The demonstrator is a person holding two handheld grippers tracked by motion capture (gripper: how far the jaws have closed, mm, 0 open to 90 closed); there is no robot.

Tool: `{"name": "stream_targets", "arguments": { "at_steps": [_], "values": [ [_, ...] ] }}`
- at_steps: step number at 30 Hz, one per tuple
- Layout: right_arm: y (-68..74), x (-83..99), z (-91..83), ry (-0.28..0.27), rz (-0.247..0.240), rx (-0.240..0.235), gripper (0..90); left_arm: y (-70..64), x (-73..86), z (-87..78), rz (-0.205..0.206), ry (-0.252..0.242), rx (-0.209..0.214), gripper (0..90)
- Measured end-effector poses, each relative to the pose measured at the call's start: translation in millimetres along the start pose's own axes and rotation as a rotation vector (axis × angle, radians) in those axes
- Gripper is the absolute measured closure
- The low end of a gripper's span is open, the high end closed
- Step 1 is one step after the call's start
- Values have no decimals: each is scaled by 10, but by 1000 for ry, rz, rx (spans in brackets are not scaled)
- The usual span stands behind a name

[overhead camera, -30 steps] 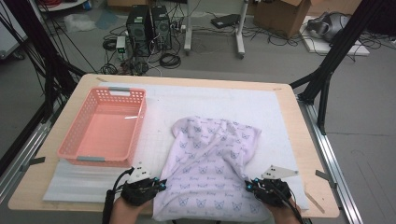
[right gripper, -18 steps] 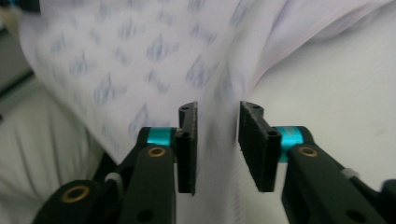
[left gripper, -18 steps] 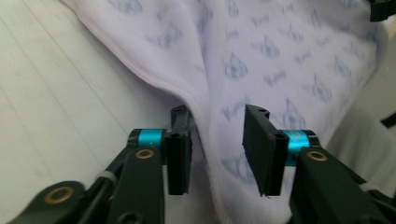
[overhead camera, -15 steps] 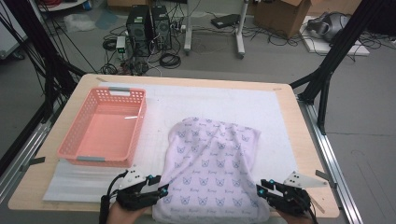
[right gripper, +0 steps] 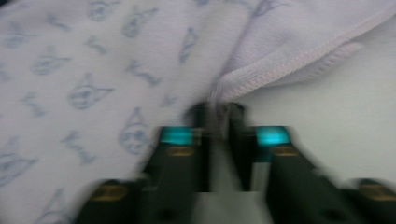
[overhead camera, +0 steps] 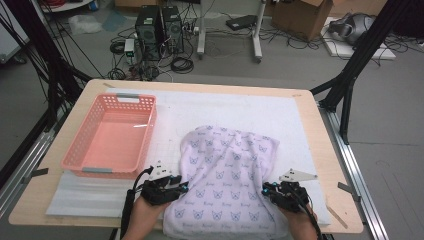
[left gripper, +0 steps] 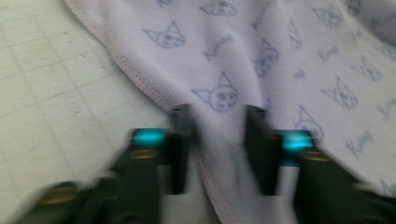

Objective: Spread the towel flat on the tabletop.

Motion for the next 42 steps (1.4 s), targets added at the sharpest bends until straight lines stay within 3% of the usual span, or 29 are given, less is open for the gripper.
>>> {"name": "stream_targets", "arguments": {
  "at_steps": [1,3,11,16,20,23,26,32,35,37,38,39,40,41,42],
  "values": [
    [1,4,-4,-4,-7,4,871,-4,7,-8,-4,1,11,851],
    [10,19,-42,-4,-21,17,888,-14,37,-51,-7,0,10,862],
    [-118,203,-352,-6,-22,52,896,-20,222,-308,-41,-10,22,862],
    [-163,337,-561,8,-31,76,896,-75,319,-469,-26,5,25,863],
    [-244,428,-658,28,-7,91,900,-78,356,-550,-34,0,43,841],
    [-270,421,-674,4,27,82,832,-54,283,-533,-56,-52,50,596],
    [-251,339,-655,-29,25,80,770,-26,190,-479,-54,-89,43,483],
    [-224,157,-379,-36,28,98,562,129,40,-252,-60,-78,-5,465],
    [-230,57,-231,-25,24,122,514,203,-14,-102,-75,-51,-23,462],
    [-247,19,-138,-2,34,145,518,214,-44,-51,-83,-42,-16,481],
    [-260,18,-98,17,47,146,556,199,-42,-32,-78,-28,7,557],
    [-269,23,-69,27,52,149,590,181,-41,-27,-60,-24,-12,624],
    [-279,23,-75,17,53,153,696,165,-34,-27,-50,-11,-8,695],
    [-288,28,-82,15,60,130,806,156,-24,-31,-40,-1,1,834],
    [-288,38,-91,16,71,113,837,146,-18,-38,-47,-4,2,848]
  ]
}}
Point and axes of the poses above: each handheld gripper's, and its own axes: z roughly forward along the jaws, x roughly out of its underside, y roughly to its left, the point moved 4 cm from there along z, roughly forward along the jaws, and after that the axes turned 5 degrees about x, right-handed, at the moved point
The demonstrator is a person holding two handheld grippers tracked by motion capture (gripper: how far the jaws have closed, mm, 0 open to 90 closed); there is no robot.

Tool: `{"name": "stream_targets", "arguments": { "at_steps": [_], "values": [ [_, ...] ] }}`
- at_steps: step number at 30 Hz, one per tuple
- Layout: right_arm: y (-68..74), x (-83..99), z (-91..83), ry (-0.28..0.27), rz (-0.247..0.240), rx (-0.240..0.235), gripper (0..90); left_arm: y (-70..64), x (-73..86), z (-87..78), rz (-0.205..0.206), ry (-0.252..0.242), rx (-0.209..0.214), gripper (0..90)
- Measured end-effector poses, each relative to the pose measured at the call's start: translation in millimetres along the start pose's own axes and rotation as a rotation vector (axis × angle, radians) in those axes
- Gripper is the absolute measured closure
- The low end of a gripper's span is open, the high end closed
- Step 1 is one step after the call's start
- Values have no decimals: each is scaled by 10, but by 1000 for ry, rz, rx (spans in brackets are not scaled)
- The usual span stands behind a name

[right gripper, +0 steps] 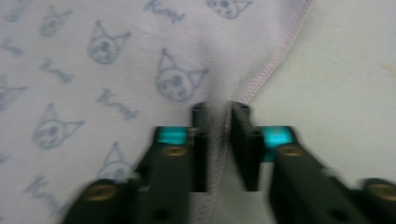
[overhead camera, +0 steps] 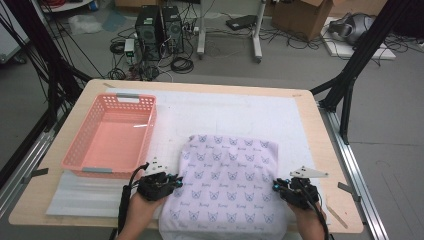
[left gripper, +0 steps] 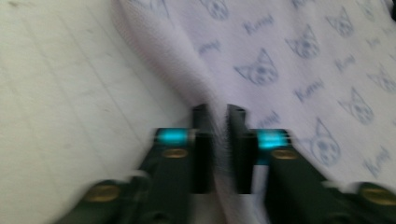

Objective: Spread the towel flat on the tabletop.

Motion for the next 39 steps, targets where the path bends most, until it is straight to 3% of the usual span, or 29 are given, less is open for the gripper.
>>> {"name": "stream_targets", "arguments": {
  "at_steps": [5,13,16,19,22,24,28,33,37,39],
  "values": [
    [37,74,-104,5,-54,0,860,-105,127,-119,16,1,58,857],
    [93,348,-412,5,-81,-51,856,-315,381,-346,30,7,114,854],
    [102,415,-498,-1,-84,-57,856,-351,401,-375,34,-9,125,838],
    [113,394,-520,-23,-87,-61,792,-342,360,-360,43,-39,110,651],
    [91,318,-509,-66,-61,-40,668,-317,311,-352,44,-68,99,554],
    [45,258,-481,-90,-27,-32,642,-272,253,-348,27,-99,85,512],
    [-39,163,-380,-105,4,-14,614,-204,169,-312,1,-130,69,487],
    [-37,125,-122,-31,-13,-14,606,-144,99,-175,2,-111,53,481],
    [-62,81,-78,-16,-19,-10,668,-85,-94,-35,1,-116,38,474],
    [-81,76,-83,-17,-21,-19,631,-57,-215,45,7,-115,36,469]
  ]
}}
Point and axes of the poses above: each handheld gripper's, and its own axes: z roughly forward along the jaws, x roughly out of its underside, y roughly to its left, the point moved 4 cm from there along z, roughly forward along the jaws, and after that the axes turned 5 degrees about x, right-handed, at the moved point
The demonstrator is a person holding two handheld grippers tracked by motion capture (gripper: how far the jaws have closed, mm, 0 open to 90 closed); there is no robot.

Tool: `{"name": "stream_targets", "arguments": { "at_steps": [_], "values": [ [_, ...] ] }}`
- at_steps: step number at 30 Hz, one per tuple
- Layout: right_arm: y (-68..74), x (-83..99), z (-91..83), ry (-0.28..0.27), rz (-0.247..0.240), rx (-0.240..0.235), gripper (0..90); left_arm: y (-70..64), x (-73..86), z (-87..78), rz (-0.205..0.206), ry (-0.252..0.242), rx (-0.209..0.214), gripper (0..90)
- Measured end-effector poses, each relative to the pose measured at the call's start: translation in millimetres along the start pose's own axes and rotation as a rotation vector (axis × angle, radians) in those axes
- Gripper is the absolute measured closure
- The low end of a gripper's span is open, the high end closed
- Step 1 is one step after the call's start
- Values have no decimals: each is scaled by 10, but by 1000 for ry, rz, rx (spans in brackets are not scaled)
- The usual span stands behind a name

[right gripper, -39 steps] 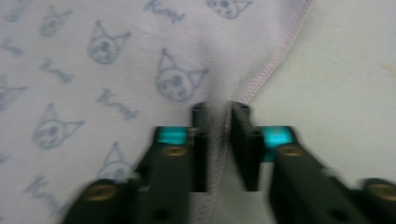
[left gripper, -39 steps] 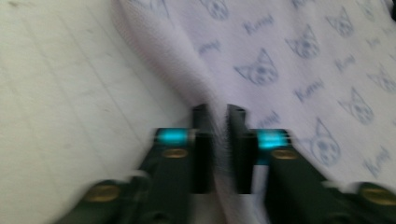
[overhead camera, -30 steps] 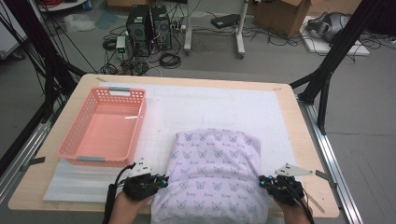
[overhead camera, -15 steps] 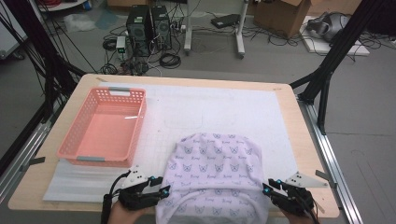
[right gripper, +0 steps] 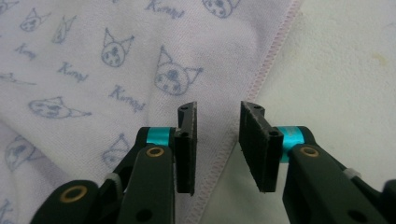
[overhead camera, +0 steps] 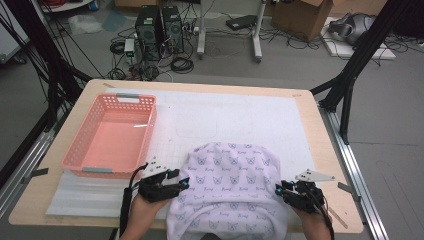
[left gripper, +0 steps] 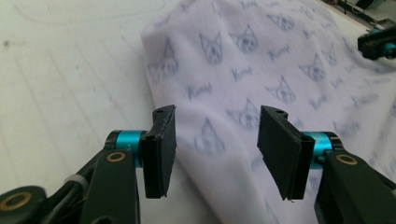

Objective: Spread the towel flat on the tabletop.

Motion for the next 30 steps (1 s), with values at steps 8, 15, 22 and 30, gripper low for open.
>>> {"name": "stream_targets", "arguments": {
  "at_steps": [8,15,22,30],
  "values": [
    [-283,-363,47,-72,15,-14,456,241,-404,333,-25,9,-20,432],
    [-372,-823,415,-2,-45,-65,376,415,-566,612,-54,65,20,427],
    [-296,-977,807,114,-116,-151,512,415,-479,769,-27,136,83,747],
    [-352,-1186,570,-27,-141,-81,857,424,-779,555,12,-7,-7,831]
  ]
}}
Point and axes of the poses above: each handheld gripper's, and its own axes: z roughly forward along the jaws, x roughly out of its underside, y roughly to its left, the point moved 4 cm from there along z, roughly forward along the jaws, and after that the axes turned 5 degrees about x, right-handed, at the moved point
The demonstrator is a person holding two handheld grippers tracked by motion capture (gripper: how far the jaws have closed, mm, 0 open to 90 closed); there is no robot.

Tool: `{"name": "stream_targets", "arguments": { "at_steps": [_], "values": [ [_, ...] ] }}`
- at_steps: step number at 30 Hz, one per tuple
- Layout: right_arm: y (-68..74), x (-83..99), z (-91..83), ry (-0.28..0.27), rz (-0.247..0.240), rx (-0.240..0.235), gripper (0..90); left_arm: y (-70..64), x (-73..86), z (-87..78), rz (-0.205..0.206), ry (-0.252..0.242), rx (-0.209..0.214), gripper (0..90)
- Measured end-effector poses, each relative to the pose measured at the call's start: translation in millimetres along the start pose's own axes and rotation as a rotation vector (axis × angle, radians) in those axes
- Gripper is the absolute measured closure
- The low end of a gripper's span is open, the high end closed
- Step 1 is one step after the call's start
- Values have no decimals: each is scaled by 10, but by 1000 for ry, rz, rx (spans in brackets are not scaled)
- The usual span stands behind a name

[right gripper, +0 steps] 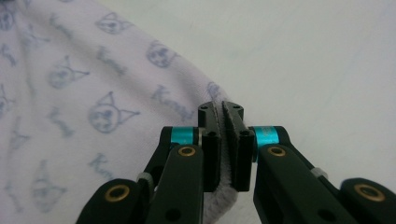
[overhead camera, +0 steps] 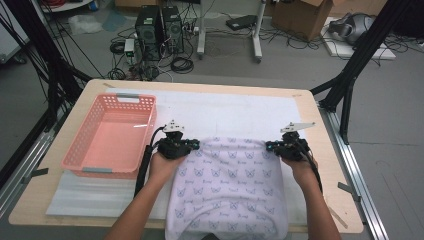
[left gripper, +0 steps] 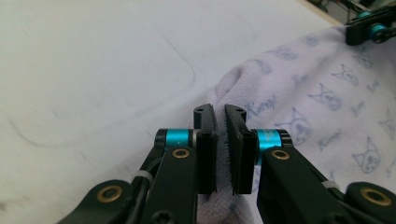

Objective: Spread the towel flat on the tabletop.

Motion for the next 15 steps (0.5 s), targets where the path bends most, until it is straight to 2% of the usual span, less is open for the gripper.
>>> {"name": "stream_targets", "arguments": {
  "at_steps": [3,5,10,11,13,15],
  "values": [
    [3,-165,-154,-88,-17,50,858,-60,-207,-91,29,-83,-42,831],
    [40,-259,-267,-144,-23,68,857,-81,-260,-131,34,-110,-54,830],
    [168,-225,-404,-179,-51,31,855,-161,-142,-208,64,-64,-27,827],
    [207,-186,-427,-175,-55,22,854,-192,-98,-233,64,-65,-18,827],
    [291,-82,-449,-168,-95,13,853,-250,3,-279,81,-53,-3,825],
    [363,50,-459,-158,-103,-5,851,-307,114,-326,91,-39,14,823]
  ]
}}
Point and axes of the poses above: each handheld gripper's, and its own axes: z roughly forward along the jaws, x roughly out of its underside, y roughly to its left, the point moved 4 cm from there along z, roughly forward along the jaws, and after that the axes turned 5 degrees about x, right-handed, at the moved point
